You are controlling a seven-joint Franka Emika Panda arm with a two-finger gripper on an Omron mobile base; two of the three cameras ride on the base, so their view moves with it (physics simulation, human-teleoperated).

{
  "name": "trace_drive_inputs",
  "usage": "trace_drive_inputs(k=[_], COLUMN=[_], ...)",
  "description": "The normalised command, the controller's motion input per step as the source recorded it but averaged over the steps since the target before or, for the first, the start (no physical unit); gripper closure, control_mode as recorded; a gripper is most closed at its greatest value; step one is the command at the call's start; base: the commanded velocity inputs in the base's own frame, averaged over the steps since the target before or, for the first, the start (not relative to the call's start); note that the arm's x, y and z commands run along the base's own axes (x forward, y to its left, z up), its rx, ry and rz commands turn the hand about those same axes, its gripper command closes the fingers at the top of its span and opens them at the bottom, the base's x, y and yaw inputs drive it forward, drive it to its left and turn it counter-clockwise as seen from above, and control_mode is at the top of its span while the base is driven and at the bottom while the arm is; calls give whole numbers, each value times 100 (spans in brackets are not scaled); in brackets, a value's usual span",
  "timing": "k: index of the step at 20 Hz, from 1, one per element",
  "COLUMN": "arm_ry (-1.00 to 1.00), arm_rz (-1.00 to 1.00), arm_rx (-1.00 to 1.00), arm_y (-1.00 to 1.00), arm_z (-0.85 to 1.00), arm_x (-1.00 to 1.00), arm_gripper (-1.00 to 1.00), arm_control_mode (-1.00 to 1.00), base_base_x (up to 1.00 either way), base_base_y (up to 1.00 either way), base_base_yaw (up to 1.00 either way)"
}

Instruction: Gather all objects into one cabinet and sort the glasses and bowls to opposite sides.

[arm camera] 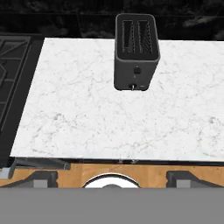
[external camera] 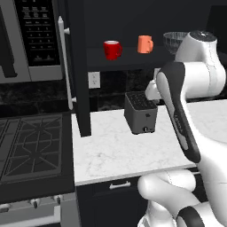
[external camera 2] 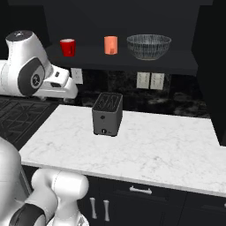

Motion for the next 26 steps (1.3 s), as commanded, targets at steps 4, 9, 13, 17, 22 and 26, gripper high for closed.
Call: trace_drive_inputs(k=[4,9,13,17,22,26], arm_ry=[-12,-13,-13,-3,0,-1], arm_rz=[-12,-8,-3,0,0,0], arm_rx=[5,7,7,6,0,0], arm_y=[0,0,0,-6,0,0], arm_z=[17,20,16,18,43,27], arm_x=[-100,-98,-72,-26,0,-1], arm_gripper=[-100,-100,-100,-100,-100,-100], arm_control_mode=[-100,-100,-100,-100,-100,-100], base_base_x=[0,0,0,0,0,0], base_base_y=[0,0,0,0,0,0], base_base_yaw=[0,0,0,0,0,0])
